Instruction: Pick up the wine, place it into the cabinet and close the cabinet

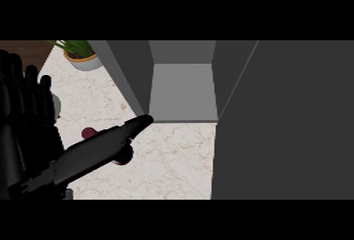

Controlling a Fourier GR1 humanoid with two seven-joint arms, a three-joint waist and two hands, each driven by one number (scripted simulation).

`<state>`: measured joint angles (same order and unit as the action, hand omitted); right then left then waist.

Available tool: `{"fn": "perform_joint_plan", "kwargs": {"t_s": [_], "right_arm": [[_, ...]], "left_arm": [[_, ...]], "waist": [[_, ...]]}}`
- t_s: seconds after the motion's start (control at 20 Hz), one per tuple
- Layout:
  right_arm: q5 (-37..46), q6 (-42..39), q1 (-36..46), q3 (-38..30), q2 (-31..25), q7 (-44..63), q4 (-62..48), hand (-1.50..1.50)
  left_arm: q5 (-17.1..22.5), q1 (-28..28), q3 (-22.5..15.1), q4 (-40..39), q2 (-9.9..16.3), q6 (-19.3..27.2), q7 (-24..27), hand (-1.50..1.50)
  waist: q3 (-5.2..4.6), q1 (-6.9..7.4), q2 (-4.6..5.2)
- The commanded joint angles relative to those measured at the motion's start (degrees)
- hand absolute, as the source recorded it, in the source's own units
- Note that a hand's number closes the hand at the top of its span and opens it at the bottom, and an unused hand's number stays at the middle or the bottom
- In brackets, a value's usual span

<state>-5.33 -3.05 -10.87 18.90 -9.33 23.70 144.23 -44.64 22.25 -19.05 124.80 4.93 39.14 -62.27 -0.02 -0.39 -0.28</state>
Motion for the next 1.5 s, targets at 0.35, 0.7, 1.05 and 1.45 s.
{"fn": "perform_joint_plan", "kwargs": {"t_s": [0.35,0.7,1.05,1.45], "right_arm": [[-0.9,3.0,-0.7,1.6,0.5,6.6,12.1,-1.5],[-3.9,2.3,0.5,-1.6,-1.2,8.2,13.5,-1.5],[-3.8,3.3,1.6,-0.8,-1.6,10.9,15.4,-1.5],[-2.5,2.6,-1.9,1.2,-0.9,5.2,12.6,-1.5]], "left_arm": [[8.4,-12.4,1.4,2.9,1.3,1.6,5.8,-1.5],[16.3,-22.6,0.1,-0.8,2.8,4.4,17.5,-1.5],[26.8,-24.2,3.2,-6.0,3.7,3.8,27.8,-1.5],[36.3,-27.3,6.2,-19.3,-0.3,3.2,45.9,-1.5]], "waist": [[-0.03,-0.14,0.1],[-0.08,-0.28,0.17],[-0.07,-0.48,0.11],[-0.04,-0.81,0.13]]}}
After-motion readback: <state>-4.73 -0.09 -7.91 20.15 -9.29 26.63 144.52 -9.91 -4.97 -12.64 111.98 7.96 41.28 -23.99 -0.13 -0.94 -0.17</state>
